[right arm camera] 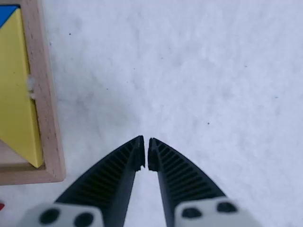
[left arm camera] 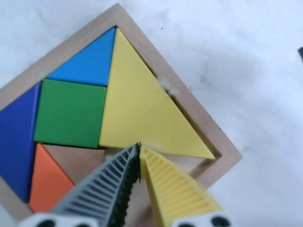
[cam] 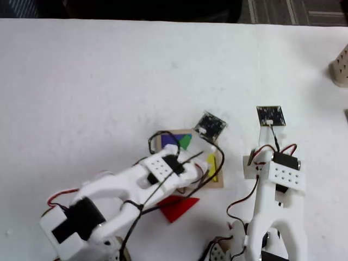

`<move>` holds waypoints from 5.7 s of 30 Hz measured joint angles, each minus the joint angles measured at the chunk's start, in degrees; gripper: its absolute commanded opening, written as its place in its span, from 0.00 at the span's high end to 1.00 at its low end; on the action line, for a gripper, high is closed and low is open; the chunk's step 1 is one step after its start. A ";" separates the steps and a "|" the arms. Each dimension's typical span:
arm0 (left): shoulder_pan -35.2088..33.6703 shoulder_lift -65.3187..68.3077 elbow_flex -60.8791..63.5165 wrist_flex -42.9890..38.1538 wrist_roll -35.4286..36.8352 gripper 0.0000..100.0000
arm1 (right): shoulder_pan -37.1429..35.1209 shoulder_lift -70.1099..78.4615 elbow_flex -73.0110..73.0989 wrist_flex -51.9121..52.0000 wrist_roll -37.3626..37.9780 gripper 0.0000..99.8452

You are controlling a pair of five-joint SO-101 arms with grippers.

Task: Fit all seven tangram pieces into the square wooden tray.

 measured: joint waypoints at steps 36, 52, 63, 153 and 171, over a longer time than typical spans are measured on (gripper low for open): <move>-44.22 -4.75 1.76 -7.30 0.00 0.98 | -28.04 -9.49 -0.62 19.60 12.13 0.98; -51.52 8.44 -14.07 -0.70 0.00 0.98 | -72.00 -10.81 4.13 18.37 4.75 0.69; -51.52 8.44 -14.07 -0.70 0.00 0.98 | -78.33 9.14 1.85 9.14 0.97 0.73; -57.49 9.05 -16.44 1.23 0.00 0.85 | -77.80 19.96 -10.37 0.79 -9.23 0.68; -57.14 9.05 -16.44 1.85 0.00 0.85 | -82.11 26.29 -13.01 0.35 -15.47 0.68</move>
